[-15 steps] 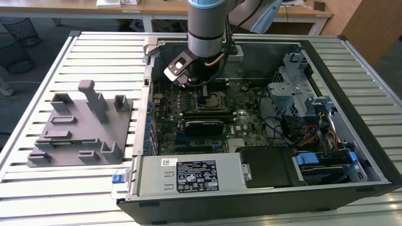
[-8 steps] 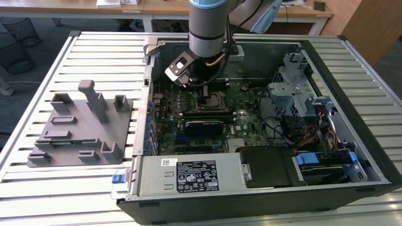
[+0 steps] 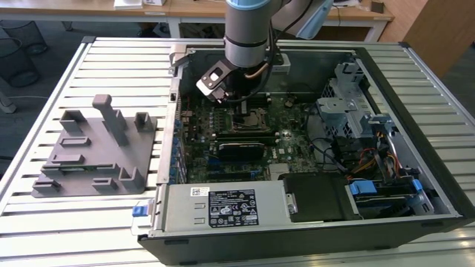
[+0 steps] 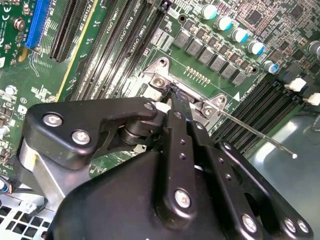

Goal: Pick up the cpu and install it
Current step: 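Close the cpu cover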

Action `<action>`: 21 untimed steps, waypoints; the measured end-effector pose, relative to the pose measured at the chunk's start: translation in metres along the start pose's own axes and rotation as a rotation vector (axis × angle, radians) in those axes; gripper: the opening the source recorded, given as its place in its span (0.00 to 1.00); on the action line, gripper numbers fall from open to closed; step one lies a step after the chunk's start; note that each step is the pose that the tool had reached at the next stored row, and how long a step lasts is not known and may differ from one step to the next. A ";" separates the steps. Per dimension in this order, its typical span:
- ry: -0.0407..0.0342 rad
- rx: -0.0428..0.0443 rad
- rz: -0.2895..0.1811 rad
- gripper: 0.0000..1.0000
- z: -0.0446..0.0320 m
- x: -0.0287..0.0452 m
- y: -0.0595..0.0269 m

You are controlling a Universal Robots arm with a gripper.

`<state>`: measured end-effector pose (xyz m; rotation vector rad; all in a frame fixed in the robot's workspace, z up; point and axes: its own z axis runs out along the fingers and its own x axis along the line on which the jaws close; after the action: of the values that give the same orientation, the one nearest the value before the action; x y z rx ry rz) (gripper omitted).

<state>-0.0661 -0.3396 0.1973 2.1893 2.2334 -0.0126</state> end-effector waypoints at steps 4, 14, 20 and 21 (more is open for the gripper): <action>0.0021 -0.0015 0.000 0.11 -0.0001 0.0005 0.0014; 0.0034 -0.0029 0.000 0.11 -0.0070 0.0008 0.0017; 0.0035 -0.0040 0.000 0.11 -0.0091 0.0008 0.0018; 0.0033 -0.0042 0.000 0.11 -0.0093 0.0007 0.0017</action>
<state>-0.0644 -0.3387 0.2066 2.1886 2.2333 -0.0043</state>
